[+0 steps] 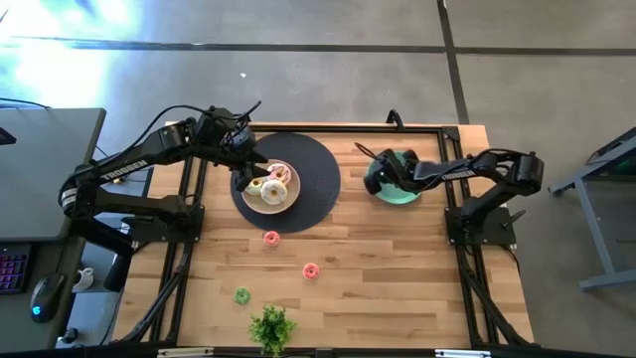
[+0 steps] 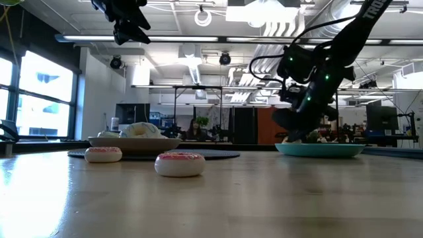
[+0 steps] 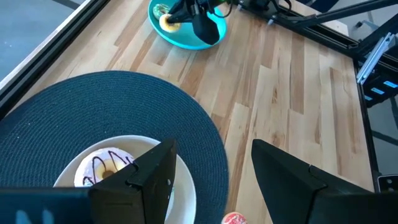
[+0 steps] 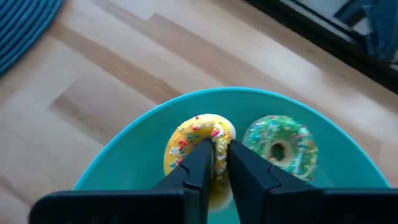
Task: Pick & Place donuts
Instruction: Put the small yellow donut on the green plate, then put the bottom small pink donut on the green plate
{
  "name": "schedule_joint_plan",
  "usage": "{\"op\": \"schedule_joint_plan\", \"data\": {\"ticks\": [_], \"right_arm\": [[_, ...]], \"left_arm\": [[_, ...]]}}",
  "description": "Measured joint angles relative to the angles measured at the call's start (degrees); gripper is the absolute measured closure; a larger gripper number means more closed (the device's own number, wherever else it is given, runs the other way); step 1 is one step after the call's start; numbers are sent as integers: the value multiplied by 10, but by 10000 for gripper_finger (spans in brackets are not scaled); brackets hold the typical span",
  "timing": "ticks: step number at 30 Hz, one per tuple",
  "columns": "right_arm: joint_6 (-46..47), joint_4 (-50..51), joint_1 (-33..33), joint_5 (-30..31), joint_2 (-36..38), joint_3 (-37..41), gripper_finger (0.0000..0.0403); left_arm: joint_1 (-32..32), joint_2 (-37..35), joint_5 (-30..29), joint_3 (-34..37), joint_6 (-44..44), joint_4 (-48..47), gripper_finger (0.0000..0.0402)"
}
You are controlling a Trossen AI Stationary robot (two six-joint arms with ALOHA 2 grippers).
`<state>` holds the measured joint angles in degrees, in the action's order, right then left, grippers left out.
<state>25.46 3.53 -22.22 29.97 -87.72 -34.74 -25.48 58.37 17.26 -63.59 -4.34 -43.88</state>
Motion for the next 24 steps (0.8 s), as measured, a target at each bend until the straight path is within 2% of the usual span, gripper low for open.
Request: {"op": "schedule_joint_plan", "data": {"ticks": [8, 13, 16, 19, 22, 24], "right_arm": [[-22, -3, 0, 22, 1, 0, 300], [-62, 3, 2, -6, 25, 0, 266], [-60, 2, 10, -43, 64, 0, 250], [-53, -10, 32, -106, 111, -1, 239], [-35, -57, 80, -182, 137, -1, 238], [-38, -113, 130, -212, 135, -1, 241]], "left_arm": [[0, 0, 0, 0, 0, 0, 193], [0, 0, 1, 0, 0, 0, 193], [0, 0, 1, 0, 0, 0, 193], [0, 0, 1, 0, 7, 2, 193], [0, 0, 1, 0, 11, 3, 193], [0, 0, 1, 0, 11, 4, 193]]}}
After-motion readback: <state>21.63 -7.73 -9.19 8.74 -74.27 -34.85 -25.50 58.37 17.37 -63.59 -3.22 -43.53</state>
